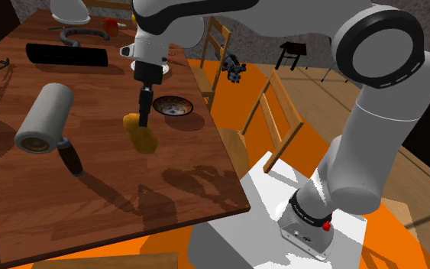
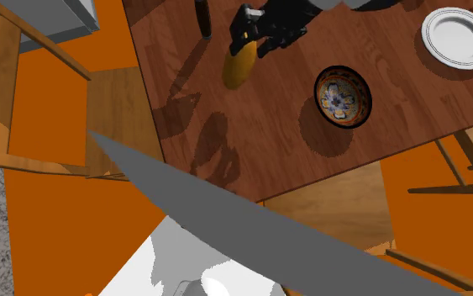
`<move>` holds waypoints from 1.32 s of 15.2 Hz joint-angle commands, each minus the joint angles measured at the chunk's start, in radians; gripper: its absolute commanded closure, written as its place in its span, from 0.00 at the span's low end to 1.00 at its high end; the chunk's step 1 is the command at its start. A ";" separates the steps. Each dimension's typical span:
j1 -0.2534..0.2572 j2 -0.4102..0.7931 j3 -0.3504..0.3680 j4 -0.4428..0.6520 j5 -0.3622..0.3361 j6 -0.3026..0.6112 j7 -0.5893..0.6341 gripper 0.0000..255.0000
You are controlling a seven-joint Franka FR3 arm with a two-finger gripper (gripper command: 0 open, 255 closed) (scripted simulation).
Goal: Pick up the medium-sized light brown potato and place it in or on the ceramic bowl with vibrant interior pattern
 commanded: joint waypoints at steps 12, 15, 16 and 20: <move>-0.179 0.116 -0.108 0.196 -0.050 -0.194 -0.212 1.00; -0.222 0.168 -0.128 0.277 -0.060 -0.245 -0.256 1.00; -0.236 0.187 -0.135 0.308 -0.063 -0.264 -0.269 1.00; -0.287 0.261 -0.152 0.426 -0.071 -0.329 -0.311 1.00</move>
